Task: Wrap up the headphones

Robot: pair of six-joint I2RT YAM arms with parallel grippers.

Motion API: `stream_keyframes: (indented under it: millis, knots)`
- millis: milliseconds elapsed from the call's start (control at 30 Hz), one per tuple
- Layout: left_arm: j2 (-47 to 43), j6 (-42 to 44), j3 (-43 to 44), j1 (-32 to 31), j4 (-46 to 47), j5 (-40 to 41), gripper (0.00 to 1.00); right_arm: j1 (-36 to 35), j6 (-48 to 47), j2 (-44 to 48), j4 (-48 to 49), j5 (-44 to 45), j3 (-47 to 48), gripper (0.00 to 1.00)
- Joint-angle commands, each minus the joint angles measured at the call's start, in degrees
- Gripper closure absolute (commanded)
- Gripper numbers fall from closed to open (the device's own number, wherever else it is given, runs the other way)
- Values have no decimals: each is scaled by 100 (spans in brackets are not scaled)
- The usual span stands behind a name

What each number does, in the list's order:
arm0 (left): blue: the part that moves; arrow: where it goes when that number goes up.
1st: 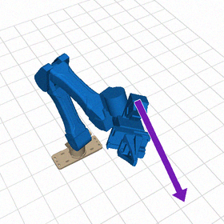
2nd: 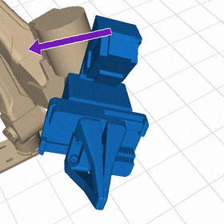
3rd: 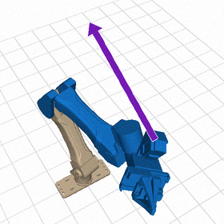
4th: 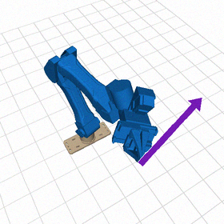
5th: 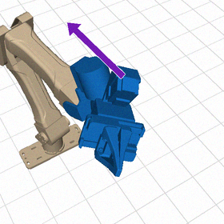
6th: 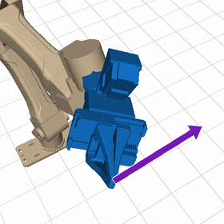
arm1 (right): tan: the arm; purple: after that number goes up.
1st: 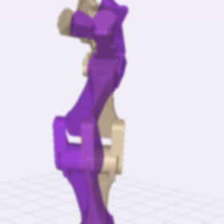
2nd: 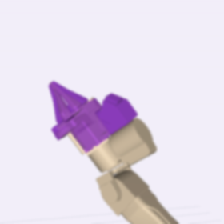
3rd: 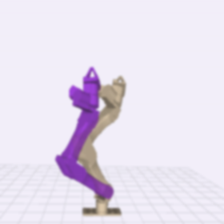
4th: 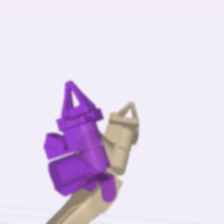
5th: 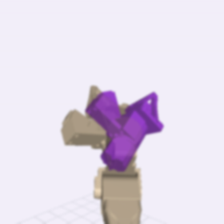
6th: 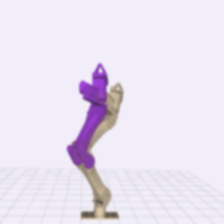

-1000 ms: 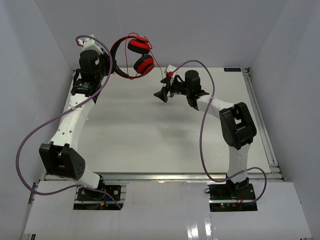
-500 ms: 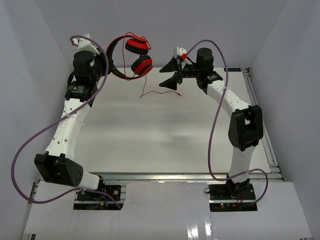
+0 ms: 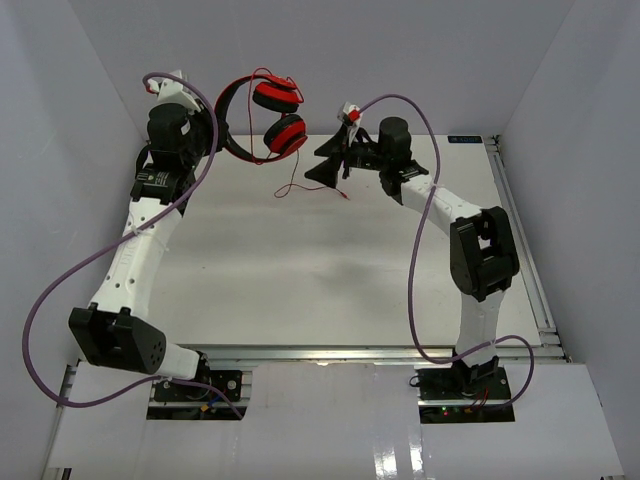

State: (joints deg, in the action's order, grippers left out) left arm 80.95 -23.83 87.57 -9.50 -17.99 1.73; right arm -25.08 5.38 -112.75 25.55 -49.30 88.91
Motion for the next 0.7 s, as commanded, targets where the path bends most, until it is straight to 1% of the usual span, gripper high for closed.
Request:
stream_keyframes:
  millis: [0, 33, 67, 133, 233, 300, 333, 367, 400, 433, 533, 567, 600, 633, 667]
  knots:
    - [-483, -236, 50, -8, 279, -155, 100, -224, 384, -496, 619, 555, 761, 10]
    - [-492, -245, 41, -8, 270, -164, 100, -234, 461, -612, 652, 629, 920, 10]
    - [-509, -262, 24, -8, 270, -164, 100, -242, 679, -732, 678, 607, 1282, 10]
    - [-543, -312, -1, -8, 270, -164, 100, -355, 786, -952, 710, 647, 1554, 10]
    - [-554, -411, -38, -8, 261, -164, 100, -644, 911, -1081, 749, 719, 1673, 7]
    - [-562, -474, -56, -17, 269, -356, 100, -770, 1123, -1187, 776, 1094, 1682, 4]
    - [-563, -492, -56, -17, 261, -367, 100, -823, 1221, -1232, 768, 1103, 1673, 3]
    - [-580, -526, -64, -17, 261, -375, 100, -858, 1342, -1284, 776, 1454, 1690, 0]
    - [-602, -534, -50, -24, 261, -375, 100, -887, 1590, -1371, 805, 1632, 1720, 8]
    - [-620, -549, -47, -26, 254, -375, 100, -886, 1725, -1431, 839, 1696, 1719, 13]
    - [-673, -572, -15, -21, 235, -338, 100, -870, 1991, -1481, 1204, 1356, 1418, 27]
    - [-677, -584, -4, -17, 232, -326, 100, -867, 2137, -1472, 1472, 1171, 1264, 33]
    - [-677, -596, 13, -17, 226, -315, 100, -867, 2337, -1461, 1933, 982, 1098, 41]
    - [-677, -621, 30, -25, 234, -314, 100, -859, 2353, -1452, 1971, 856, 1085, 42]
    - [-677, -634, 59, -20, 229, -319, 100, -858, 2590, -1429, 2449, 667, 864, 49]
